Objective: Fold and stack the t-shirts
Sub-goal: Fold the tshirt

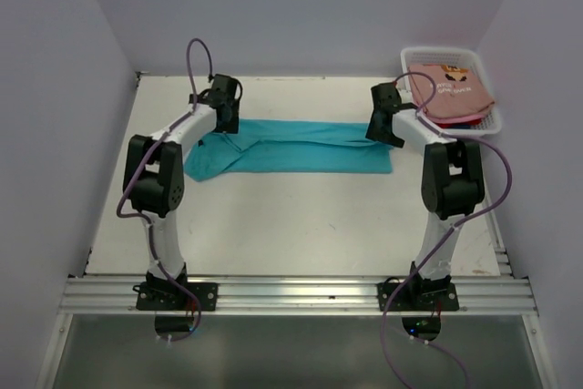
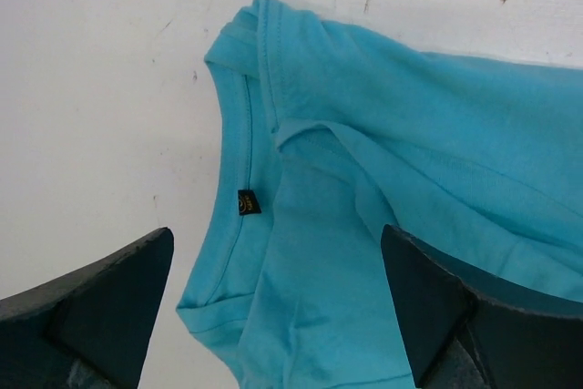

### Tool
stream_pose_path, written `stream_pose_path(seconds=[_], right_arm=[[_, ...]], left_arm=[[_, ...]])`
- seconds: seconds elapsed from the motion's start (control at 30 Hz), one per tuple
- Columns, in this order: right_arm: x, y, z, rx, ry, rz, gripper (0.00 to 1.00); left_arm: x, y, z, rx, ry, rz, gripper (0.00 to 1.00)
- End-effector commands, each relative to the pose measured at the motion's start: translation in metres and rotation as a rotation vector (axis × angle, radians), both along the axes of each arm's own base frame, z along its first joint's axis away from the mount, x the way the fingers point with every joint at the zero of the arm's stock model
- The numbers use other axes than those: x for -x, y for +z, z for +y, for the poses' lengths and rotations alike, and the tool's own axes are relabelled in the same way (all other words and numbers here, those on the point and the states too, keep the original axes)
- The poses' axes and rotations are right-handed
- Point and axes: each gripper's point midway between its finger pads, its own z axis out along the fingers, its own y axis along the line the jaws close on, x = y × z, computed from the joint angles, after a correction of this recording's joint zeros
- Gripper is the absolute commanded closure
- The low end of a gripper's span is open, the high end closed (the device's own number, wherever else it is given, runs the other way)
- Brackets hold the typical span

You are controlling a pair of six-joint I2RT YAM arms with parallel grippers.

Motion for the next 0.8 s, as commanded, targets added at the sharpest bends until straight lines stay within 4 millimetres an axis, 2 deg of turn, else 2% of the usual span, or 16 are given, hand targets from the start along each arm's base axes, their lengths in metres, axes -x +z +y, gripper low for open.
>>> stream_pose_path(seconds=[0.0,0.03,0.07,0.1,0.17,0.2,0.3,0.37,0.4,0.43,0.47,0.5,0.53,0.6,0.63,0.77], right_arm=[[-0.011,0.05,-0.003,-0.007,0.005,-0.159,0.34],[-0.013,0.057,-0.002,-0.012,0.008,-0.189,0.33],[-0.012,0.061,-0.003,-0.016,0.007,-0.205,0.31],[-0.015,0.078,-0.001,-0.024,0.012,-0.259,0.29],[-0.015,0.089,0.0,-0.028,0.023,-0.293,0.26],[-0.015,0.101,-0.001,-0.029,0.029,-0.321,0.26],[-0.015,0.113,0.002,-0.039,0.048,-0.354,0.26],[-0.011,0.11,0.003,-0.047,0.057,-0.341,0.3],[-0.01,0.107,0.007,-0.065,0.073,-0.332,0.44],[-0.01,0.102,0.009,-0.075,0.077,-0.322,0.56],[-0.007,0.093,0.012,-0.093,0.08,-0.302,0.75],[-0.006,0.088,0.014,-0.104,0.079,-0.289,1.0],[-0.002,0.079,0.016,-0.115,0.081,-0.258,1.0],[0.002,0.062,0.023,-0.148,0.091,-0.204,1.0],[0.006,0.055,0.024,-0.153,0.089,-0.177,1.0],[0.018,0.037,0.031,-0.201,0.097,-0.141,1.0]], left_arm=[[-0.011,0.072,0.005,0.067,0.07,-0.257,0.0],[-0.01,0.08,0.003,0.091,0.061,-0.282,0.0],[-0.006,0.1,0.001,0.118,0.062,-0.333,0.0],[0.0,0.098,-0.003,0.142,0.047,-0.331,0.0],[0.015,0.112,-0.004,0.182,0.041,-0.367,0.0],[0.019,0.116,-0.005,0.198,0.036,-0.38,0.0],[0.039,0.12,-0.021,0.3,-0.021,-0.397,0.0],[0.049,0.117,-0.039,0.394,-0.079,-0.389,0.0],[0.056,0.102,-0.044,0.416,-0.098,-0.35,0.03],[0.06,0.094,-0.054,0.457,-0.131,-0.318,0.15],[0.063,0.077,-0.057,0.467,-0.135,-0.269,0.25],[0.064,0.069,-0.061,0.483,-0.142,-0.24,0.41],[0.068,0.059,-0.071,0.524,-0.172,-0.195,0.73],[0.07,0.045,-0.084,0.576,-0.198,-0.136,0.93],[0.07,0.045,-0.094,0.622,-0.23,-0.13,1.0],[0.071,0.046,-0.119,0.732,-0.324,-0.122,1.0]])
